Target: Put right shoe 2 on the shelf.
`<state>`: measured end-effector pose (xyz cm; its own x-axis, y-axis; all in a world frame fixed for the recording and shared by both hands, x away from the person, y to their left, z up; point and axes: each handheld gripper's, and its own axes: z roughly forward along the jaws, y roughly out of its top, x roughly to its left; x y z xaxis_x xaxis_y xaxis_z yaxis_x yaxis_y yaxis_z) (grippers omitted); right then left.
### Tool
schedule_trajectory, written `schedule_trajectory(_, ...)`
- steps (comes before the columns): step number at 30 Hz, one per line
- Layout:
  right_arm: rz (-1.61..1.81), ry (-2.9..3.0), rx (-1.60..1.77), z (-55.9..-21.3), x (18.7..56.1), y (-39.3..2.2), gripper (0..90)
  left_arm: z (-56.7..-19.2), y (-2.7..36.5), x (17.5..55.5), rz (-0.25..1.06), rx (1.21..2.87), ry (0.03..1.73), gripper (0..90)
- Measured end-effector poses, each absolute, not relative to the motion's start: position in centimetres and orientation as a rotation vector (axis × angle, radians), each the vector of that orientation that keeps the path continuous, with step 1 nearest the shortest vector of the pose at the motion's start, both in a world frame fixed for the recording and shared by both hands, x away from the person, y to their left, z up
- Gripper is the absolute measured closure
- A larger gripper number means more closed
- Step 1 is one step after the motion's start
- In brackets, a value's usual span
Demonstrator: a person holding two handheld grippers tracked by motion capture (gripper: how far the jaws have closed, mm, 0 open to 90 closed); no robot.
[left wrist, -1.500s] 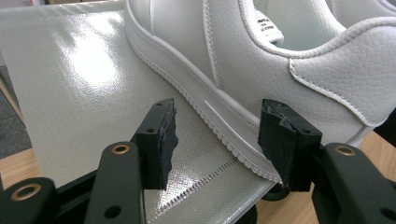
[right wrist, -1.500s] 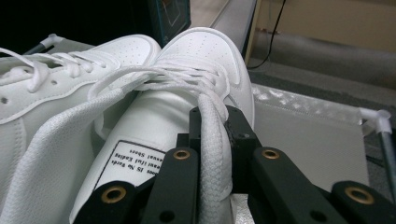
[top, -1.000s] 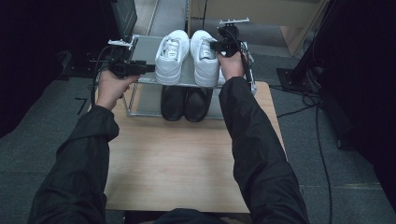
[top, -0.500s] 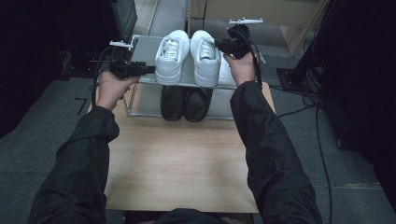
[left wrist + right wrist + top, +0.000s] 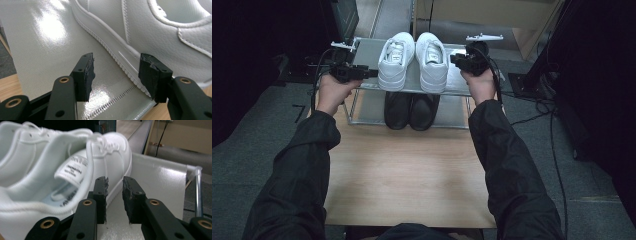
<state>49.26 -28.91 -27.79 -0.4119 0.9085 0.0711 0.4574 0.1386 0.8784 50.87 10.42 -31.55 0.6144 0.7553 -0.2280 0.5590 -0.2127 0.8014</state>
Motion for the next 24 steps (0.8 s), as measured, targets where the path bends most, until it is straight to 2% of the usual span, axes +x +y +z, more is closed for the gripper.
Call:
schedule_trajectory(8,1.17,2.015,1.301,-30.5,49.2,-28.9,74.6,-31.8,10.5,51.1,0.229,1.877,1.063,46.5)
schedule_trajectory(19,1.193,2.074,1.343,-31.6,49.2,-28.6,83.4,-32.0,10.5,51.0,0.137,1.83,1.07,59.8)
schedule_trajectory(24,1.2,2.075,1.341,-32.1,48.7,-28.7,84.0,-32.2,10.5,50.9,0.119,1.85,1.07,61.7)
